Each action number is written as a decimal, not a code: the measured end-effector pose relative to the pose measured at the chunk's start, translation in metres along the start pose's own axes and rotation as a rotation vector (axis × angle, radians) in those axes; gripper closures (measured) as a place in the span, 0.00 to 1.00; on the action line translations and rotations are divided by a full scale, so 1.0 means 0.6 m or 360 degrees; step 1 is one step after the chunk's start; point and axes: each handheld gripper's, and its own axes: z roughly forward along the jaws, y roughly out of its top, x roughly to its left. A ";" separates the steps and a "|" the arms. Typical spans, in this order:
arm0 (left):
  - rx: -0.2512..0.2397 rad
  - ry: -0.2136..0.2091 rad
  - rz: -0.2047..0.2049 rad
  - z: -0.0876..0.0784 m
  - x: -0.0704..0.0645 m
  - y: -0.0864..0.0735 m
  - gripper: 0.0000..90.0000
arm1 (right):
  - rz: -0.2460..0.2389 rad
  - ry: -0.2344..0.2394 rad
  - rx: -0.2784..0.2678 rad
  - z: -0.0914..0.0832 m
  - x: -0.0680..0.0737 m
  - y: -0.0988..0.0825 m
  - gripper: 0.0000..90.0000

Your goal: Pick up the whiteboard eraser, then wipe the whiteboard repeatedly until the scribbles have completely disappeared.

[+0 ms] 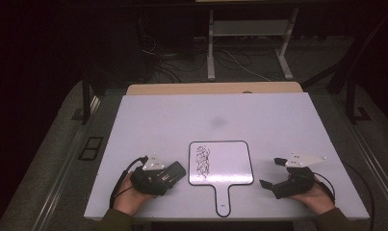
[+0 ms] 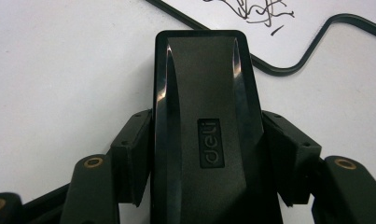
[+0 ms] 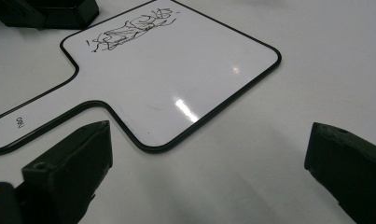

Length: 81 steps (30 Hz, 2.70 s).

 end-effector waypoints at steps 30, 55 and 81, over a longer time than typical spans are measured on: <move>-0.0023 -0.0068 -0.0082 -0.012 0.011 0.004 0.44 | -0.0006 0.0001 -0.0005 -0.001 0.000 0.000 0.00; -0.0096 -0.0053 -0.0111 -0.039 0.015 0.020 0.44 | 0.0001 0.0003 -0.0002 0.000 0.000 0.000 0.00; -0.0166 -0.0057 -0.0085 -0.027 0.024 0.062 0.44 | 0.0009 0.0009 -0.0013 0.001 -0.001 0.000 0.00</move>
